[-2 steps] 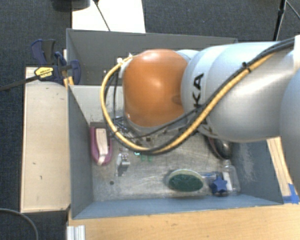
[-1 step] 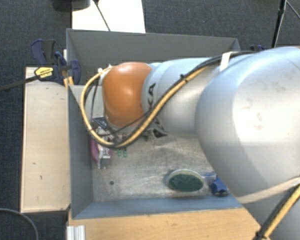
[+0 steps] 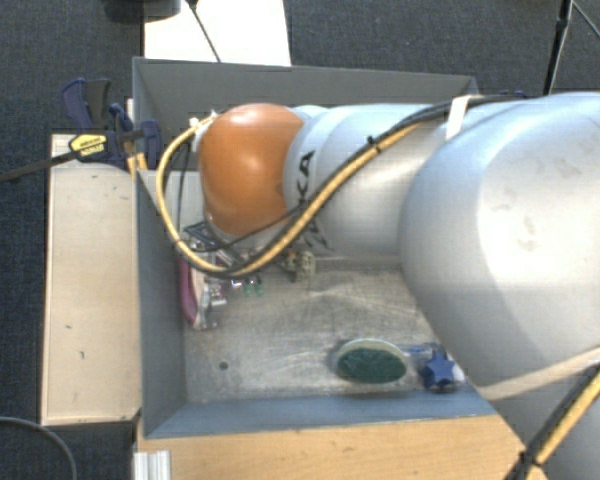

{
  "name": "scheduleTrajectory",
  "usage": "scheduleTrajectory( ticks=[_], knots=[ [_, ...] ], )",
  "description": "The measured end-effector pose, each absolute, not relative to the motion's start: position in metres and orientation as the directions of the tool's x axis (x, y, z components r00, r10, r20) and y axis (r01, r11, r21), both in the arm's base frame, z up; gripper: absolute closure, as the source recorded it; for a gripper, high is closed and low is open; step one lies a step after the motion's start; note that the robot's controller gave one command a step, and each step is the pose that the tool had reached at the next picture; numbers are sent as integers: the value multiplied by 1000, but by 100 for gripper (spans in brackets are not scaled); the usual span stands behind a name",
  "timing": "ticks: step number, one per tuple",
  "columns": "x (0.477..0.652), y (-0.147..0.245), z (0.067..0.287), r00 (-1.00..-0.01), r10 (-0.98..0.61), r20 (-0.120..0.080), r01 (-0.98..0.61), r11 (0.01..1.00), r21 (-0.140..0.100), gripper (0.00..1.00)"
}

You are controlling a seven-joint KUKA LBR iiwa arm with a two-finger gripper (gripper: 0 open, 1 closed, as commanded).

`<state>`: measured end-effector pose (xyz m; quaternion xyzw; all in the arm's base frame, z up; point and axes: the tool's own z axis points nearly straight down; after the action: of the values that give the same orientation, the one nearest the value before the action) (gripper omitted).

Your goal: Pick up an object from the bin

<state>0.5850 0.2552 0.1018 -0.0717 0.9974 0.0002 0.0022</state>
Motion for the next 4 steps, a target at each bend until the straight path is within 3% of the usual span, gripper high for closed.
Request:
scheduleTrajectory(
  ticks=[1, 2, 3, 4],
  knots=[
    [593, 253, 105, -818, -575, -9, -575, 818, -2, 0],
    [596, 248, 73, -638, -770, -3, -770, 638, -7, 0],
    [596, 249, 73, -357, -934, -2, -934, 357, -10, 0],
    [594, 252, 72, -360, -933, -4, -933, 360, -5, 100]
  ],
)
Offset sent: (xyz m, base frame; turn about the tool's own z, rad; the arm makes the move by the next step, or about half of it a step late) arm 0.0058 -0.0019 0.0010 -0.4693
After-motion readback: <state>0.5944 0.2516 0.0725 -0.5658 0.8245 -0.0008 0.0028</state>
